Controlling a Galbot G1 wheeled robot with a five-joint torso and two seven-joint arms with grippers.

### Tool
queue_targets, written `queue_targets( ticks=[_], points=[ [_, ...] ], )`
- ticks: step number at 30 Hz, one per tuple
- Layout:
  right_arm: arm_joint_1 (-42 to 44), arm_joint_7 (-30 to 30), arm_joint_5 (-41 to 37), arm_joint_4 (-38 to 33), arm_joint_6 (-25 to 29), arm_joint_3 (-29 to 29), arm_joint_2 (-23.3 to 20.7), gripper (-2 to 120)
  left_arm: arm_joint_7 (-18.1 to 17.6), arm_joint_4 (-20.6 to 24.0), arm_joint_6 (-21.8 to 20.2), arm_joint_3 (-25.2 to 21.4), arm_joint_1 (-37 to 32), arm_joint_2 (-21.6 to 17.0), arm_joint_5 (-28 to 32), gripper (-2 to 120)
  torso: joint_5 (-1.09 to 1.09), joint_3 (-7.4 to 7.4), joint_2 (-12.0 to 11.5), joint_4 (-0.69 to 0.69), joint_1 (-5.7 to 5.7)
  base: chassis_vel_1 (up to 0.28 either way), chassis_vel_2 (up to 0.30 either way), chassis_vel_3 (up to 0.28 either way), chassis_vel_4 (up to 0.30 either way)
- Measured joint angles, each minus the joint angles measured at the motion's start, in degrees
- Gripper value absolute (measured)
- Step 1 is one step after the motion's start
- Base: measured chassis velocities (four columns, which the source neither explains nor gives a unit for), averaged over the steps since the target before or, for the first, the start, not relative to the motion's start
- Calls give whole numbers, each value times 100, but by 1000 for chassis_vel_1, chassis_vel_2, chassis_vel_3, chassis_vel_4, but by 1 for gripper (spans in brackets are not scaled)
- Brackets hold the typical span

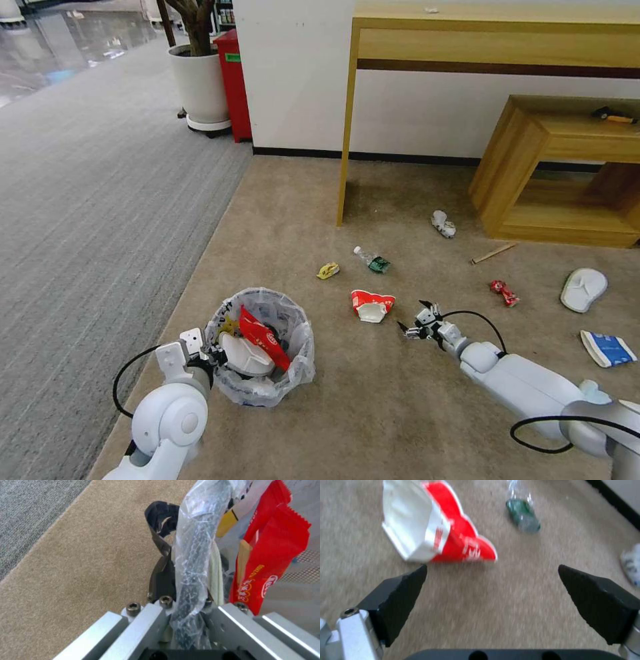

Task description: Pick up the trash bin and place the garbage on the floor into it.

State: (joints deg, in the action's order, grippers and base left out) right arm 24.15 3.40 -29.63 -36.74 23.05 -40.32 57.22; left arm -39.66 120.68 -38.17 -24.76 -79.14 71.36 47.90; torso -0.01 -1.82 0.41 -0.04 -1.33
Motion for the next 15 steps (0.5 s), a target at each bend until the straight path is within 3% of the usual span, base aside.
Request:
queue_targets(
  ticks=[7,15],
  points=[
    [-276,192,237,304,268,5,282,100,6,3,9,-17,-7,-6,0,0,-1,0,0,0,0,0,0,0,0],
    [-670,822,343,851,562,-119,813,98,6,23,11,1,2,9,-3,0,-2,0,0,1,0,0,0,0,0]
  ],
)
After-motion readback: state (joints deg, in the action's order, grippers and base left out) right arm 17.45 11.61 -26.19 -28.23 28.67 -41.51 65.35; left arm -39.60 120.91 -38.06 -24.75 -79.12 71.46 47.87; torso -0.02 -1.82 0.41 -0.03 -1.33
